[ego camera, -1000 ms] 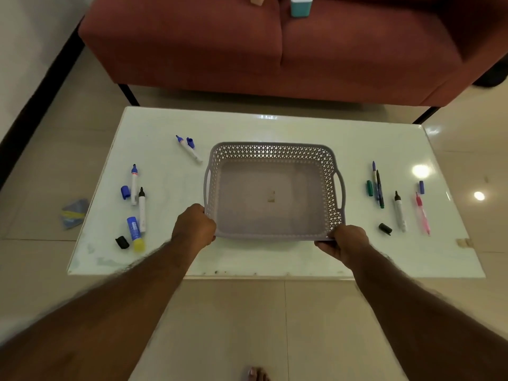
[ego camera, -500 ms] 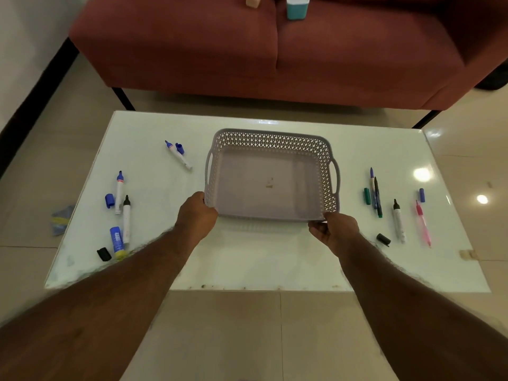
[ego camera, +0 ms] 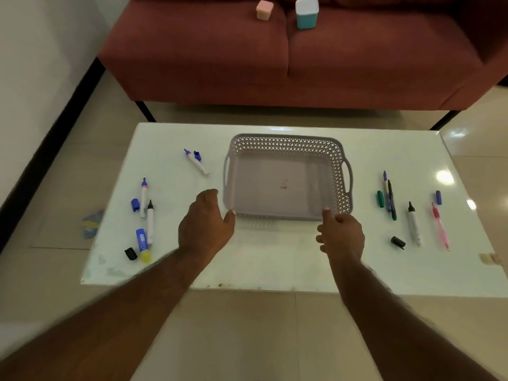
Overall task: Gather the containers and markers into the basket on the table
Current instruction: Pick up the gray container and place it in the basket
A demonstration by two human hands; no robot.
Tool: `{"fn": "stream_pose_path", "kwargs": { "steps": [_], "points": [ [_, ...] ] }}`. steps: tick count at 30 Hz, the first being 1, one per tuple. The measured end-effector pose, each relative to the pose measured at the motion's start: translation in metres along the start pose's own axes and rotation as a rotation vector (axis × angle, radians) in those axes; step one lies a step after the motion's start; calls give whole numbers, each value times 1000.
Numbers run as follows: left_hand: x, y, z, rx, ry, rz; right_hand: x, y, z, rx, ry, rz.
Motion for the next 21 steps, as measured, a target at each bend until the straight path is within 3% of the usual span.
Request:
{"fn": "stream_pose_path", "kwargs": {
  "steps": [5,16,21],
  "points": [
    [19,-37,-51,-59,47,95,71,-49,10,264,-301,-501],
    [78,-132,-254,-136,331,123,231,-218,-16,641,-493,-945],
    [105,-181,-343,-174,341,52,308,-279,-46,676,-441,-1035]
  ]
}}
Point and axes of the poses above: each hand's wrist, its own y-axis towards the middle knuckle, its own z-axis out of the palm, x = y × z, the point moved 3 cm from there along y, towards the middle knuckle, and after that the axes turned 15 degrees about -z, right-handed, at the moved point
